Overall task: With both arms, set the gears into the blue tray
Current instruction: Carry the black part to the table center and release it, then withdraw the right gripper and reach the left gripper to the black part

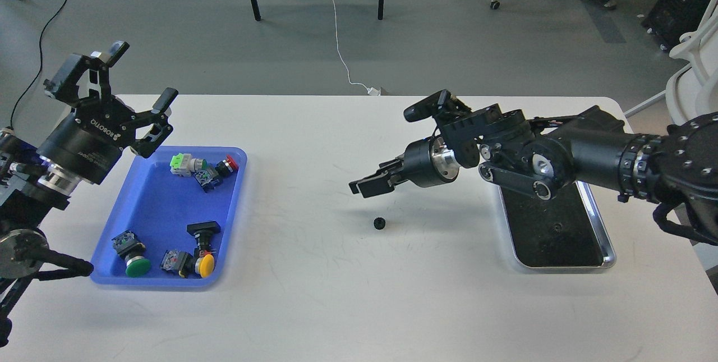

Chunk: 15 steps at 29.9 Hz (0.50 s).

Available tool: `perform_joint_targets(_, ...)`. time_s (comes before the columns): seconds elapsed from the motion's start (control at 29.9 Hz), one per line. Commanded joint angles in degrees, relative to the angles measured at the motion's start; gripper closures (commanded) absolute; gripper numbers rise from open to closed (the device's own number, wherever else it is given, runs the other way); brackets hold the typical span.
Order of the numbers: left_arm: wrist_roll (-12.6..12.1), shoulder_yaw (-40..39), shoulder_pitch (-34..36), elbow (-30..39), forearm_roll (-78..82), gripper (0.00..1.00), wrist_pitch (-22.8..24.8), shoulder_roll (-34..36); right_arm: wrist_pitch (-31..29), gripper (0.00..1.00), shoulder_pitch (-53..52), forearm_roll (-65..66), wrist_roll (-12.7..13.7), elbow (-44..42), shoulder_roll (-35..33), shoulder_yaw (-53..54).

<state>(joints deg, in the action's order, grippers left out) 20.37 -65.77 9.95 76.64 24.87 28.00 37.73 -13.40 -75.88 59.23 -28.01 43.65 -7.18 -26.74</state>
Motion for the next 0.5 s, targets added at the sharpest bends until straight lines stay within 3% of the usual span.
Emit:
perform_joint_targets(0.0, 0.11, 0.11, 0.25, 0.08, 3.68, 0.02, 0.0, -0.2, -0.05, 0.05, 4.58, -9.81, 0.01, 1.35, -7.13, 8.09)
perform_joint_targets(0.13, 0.2, 0.64, 0.68, 2.54, 10.88, 0.02, 0.0, -0.82, -0.14, 0.04, 12.92, -22.46, 0.01, 2.75, -14.17, 20.99)
perform_joint_targets(0.47, 0.29, 2.65, 4.02, 8.78, 41.2, 0.02, 0.0, -4.42, -2.67, 0.03, 43.51, -47.53, 0.01, 11.63, -23.14, 59.32)
